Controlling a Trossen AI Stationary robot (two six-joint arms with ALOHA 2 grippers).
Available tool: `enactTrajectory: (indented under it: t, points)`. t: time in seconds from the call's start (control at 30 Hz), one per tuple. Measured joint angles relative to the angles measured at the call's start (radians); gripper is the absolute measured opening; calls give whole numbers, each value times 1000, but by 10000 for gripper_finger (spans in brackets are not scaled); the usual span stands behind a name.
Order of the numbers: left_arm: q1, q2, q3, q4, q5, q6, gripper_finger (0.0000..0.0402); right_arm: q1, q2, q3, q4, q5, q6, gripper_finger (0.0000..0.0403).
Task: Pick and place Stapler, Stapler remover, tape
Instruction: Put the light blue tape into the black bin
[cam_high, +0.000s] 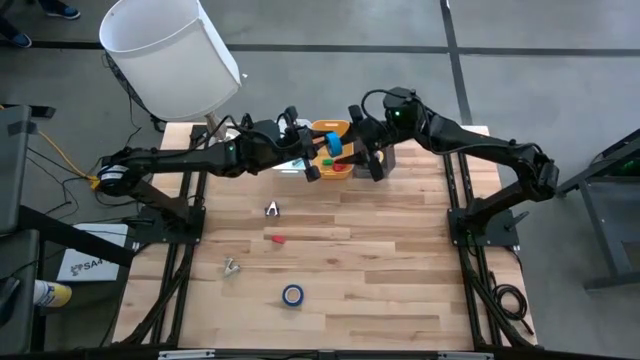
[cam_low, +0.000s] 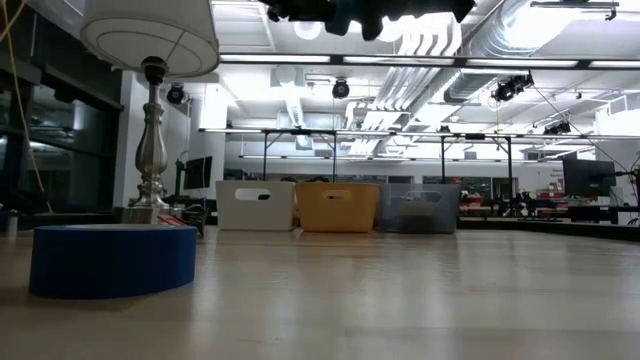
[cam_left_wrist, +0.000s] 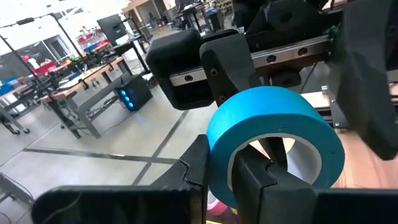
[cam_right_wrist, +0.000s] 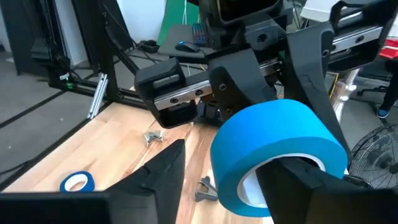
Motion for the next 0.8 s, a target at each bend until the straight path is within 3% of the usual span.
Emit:
enactTrajectory:
  t: [0.4, 0.5, 0.8]
  points:
    - [0, 0, 0, 15, 26, 3, 35, -2, 0, 0, 0, -16, 87, 46]
    - [0, 0, 0, 15, 27, 3, 36, -2, 0, 0, 1, -17, 89, 33]
    - [1, 1, 0, -2, 11, 60, 159, -1, 0, 0, 0, 29, 136, 33]
